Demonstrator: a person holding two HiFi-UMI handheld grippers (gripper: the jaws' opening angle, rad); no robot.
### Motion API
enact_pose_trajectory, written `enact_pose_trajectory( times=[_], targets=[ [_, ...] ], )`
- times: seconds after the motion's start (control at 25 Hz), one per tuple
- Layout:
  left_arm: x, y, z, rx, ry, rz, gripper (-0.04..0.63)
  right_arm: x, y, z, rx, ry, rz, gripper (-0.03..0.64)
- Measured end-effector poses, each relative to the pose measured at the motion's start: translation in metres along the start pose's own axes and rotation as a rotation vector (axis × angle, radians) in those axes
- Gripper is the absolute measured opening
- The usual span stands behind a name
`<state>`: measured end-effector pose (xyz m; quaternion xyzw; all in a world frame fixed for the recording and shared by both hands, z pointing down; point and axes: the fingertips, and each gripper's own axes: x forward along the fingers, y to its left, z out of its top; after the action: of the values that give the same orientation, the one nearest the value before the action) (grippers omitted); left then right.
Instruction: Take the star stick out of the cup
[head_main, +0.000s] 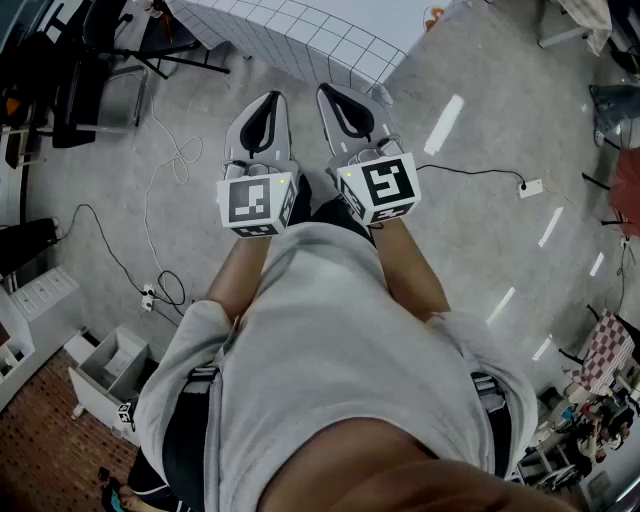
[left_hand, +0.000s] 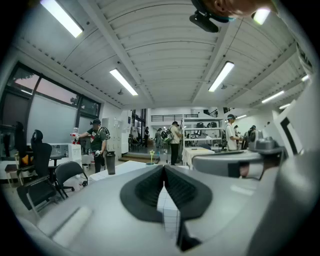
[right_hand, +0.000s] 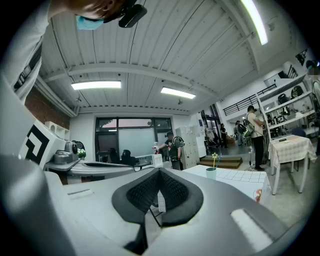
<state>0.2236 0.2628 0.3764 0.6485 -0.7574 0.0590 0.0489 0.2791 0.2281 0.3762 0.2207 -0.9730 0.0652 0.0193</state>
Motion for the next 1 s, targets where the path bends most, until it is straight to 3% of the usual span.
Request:
enact_pose_trajectory(
  times=[0.44, 0.6, 0.76, 1.0],
  targets=[
    [0.006, 0.044, -0.020, 0.023, 0.021, -0.029, 0.003, 0.047, 0.018, -0.020, 0.022, 0.016, 0.029, 0.000],
    [0.023, 0.123, -0.032, -0.026, 0.070, -0.069, 0.003, 0.119, 0.047, -0.025, 0.038, 0.060, 0.015, 0.000],
    [0.042, 0.206, -0.021, -0.048, 0.052, -0.141, 0.002, 0.186, 0.072, -0.019, 0.015, 0.116, -0.039, 0.000],
    [0.085, 0.232, -0.013, -0.048, 0.063, -0.246, 0.003, 0.218, 0.041, -0.005, 0.051, 0.129, -0.133, 0.000]
  ],
)
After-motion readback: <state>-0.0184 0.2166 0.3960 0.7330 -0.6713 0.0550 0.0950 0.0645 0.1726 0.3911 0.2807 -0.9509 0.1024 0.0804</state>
